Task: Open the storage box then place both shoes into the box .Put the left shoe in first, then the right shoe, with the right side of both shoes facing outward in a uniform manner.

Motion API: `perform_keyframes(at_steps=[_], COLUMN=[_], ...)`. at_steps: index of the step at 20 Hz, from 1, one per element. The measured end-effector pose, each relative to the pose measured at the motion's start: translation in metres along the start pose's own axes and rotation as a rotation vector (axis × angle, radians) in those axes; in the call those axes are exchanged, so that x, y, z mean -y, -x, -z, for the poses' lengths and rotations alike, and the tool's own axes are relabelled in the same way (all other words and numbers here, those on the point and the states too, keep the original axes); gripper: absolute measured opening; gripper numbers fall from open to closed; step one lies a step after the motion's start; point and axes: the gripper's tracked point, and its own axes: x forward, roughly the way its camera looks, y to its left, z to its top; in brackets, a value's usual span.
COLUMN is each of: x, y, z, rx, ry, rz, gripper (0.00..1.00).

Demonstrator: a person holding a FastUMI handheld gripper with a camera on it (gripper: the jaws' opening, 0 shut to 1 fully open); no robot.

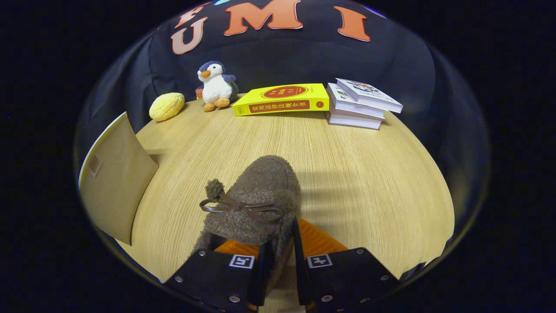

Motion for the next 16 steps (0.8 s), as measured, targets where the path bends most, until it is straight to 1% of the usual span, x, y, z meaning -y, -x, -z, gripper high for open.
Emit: perform_keyframes(at_steps=[1,2,4,5,7,9,16], x=[0.005,0.004,0.001,-0.002,-0.004,-0.008,-0.062], y=[-0.001,-0.002,-0.001,0.002,0.011,0.025,0.086], z=[-0.002,-0.002,-0.003,-0.004,-0.014,-0.025,-0.077], rx=[0.002,-0.001,-0.020,-0.029,-0.029,-0.021,0.018], ry=[-0.011,-0.033,-0.065,-0.096,-0.137,-0.146,-0.160], rz=[0.036,0.040,0.021,0.001,0.009,0.023,-0.004], gripper=[0.25,0.10,0.05,0.05,0.04,0.04,0.04])
